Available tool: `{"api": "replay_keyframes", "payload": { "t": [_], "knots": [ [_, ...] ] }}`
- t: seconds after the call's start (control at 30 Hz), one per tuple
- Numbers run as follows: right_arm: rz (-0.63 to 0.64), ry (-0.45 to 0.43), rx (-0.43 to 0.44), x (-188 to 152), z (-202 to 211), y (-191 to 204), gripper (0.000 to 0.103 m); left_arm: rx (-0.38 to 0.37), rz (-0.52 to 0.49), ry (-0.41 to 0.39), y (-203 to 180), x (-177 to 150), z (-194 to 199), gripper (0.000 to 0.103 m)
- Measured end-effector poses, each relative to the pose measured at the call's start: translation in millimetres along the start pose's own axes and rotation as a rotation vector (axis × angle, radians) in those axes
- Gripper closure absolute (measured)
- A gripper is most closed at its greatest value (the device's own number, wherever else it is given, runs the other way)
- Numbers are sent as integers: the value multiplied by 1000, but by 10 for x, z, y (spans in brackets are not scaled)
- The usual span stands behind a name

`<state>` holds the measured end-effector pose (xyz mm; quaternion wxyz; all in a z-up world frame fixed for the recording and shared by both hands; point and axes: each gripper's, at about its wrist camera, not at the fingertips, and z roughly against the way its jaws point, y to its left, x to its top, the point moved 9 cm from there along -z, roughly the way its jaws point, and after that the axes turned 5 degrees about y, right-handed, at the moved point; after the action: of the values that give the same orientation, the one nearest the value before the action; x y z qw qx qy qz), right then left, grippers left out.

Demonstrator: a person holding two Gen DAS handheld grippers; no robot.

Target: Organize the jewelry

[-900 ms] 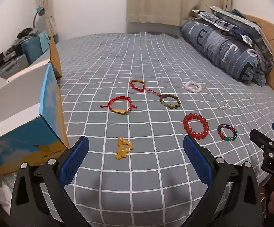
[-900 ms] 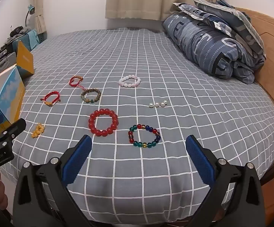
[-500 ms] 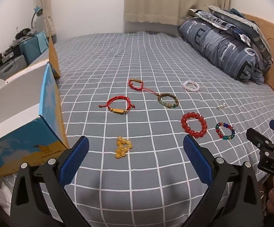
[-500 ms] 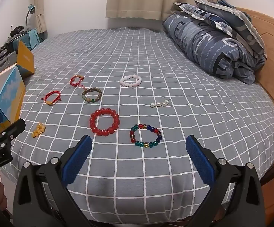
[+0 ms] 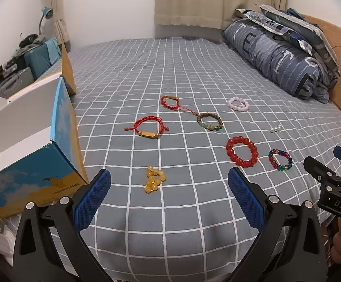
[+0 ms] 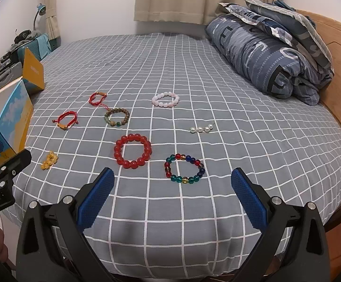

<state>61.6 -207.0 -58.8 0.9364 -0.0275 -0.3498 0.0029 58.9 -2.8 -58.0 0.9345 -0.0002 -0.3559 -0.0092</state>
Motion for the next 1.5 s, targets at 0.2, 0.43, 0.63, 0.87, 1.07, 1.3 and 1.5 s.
{"api": "replay_keyframes", "payload": {
  "t": [0.2, 0.43, 0.63, 0.87, 1.07, 1.3, 1.5],
  "knots": [
    [3, 3, 9, 0, -18, 21, 8, 2, 1, 5, 5, -18, 0, 6],
    [0, -6, 24, -2, -15, 17, 8, 11, 8, 16, 12, -45, -2, 6],
    [0, -6, 29, -5, -10, -5, 8, 13, 8, 20, -29, -64, 1, 6],
    [0, -3, 29, -2, -4, -8, 8, 0, 17, 26, -50, -95, -11, 6],
    [1, 0, 31, -10, 16, 5, 8, 2, 25, 27, -33, -112, 0, 6],
    [7, 1, 33, -19, 21, 36, 8, 10, 23, 16, -14, -112, 40, 6],
    [8, 1, 34, -28, 18, 47, 8, 11, 6, 9, -45, -112, 59, 6]
  ]
}}
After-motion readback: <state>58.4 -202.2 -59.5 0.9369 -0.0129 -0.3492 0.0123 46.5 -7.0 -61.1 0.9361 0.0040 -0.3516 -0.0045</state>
